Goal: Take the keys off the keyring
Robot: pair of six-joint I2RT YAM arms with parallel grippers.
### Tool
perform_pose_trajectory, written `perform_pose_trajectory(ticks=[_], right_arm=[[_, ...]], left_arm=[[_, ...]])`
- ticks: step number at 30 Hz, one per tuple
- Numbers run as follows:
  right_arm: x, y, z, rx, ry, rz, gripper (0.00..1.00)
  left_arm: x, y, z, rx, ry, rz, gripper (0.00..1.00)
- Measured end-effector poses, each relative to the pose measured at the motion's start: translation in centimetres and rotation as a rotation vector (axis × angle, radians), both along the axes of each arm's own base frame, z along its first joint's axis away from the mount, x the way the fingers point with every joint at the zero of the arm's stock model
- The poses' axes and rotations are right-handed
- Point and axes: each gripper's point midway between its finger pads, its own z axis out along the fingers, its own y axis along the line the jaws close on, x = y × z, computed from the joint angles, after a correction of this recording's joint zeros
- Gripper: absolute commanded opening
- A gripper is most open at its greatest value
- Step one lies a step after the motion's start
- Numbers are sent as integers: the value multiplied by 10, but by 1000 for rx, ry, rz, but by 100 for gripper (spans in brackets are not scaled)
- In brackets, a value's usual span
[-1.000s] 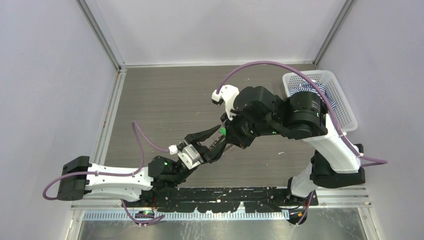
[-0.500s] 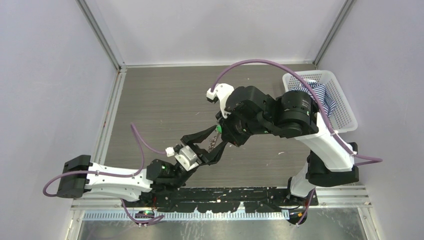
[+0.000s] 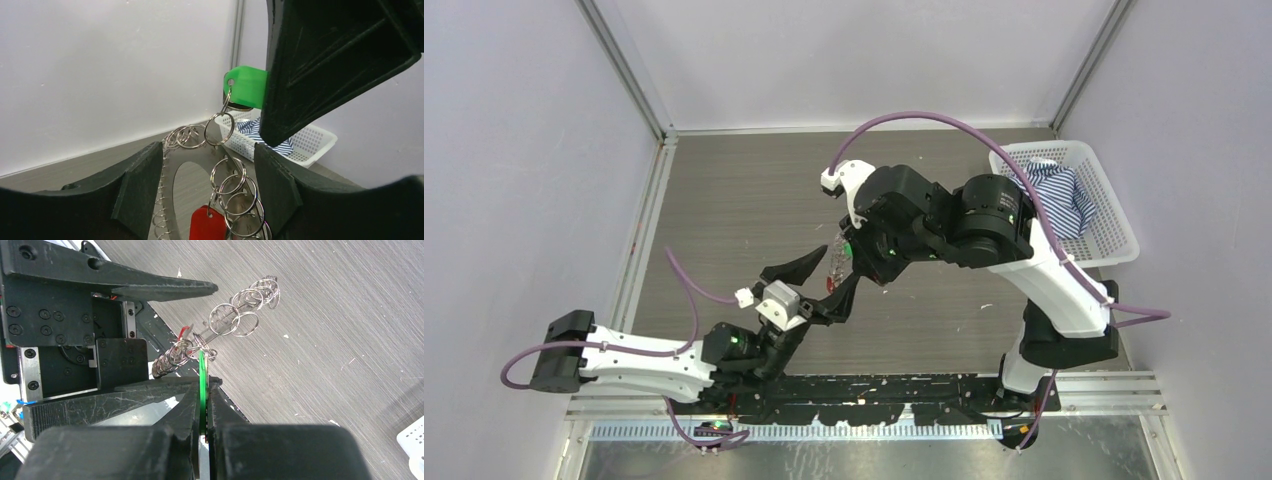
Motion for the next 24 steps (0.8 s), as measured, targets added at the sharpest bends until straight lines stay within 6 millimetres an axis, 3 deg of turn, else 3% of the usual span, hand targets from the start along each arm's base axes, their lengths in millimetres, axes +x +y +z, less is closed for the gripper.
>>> perform_pose_trajectory(ticks=[9,16,19,24], right_arm=[[8,1,0,13,18,-35,1],[19,-2,-1,16,32,-80,1],[19,0,-2,16,40,-77,1],[18,1,-3,15,47,-76,1]], left_arm=[[4,4,-5,72,8,31,70],[2,24,28,7,48,7,71],[2,24,34,-3,54,2,71],[3,12,23,53,46,9,70]])
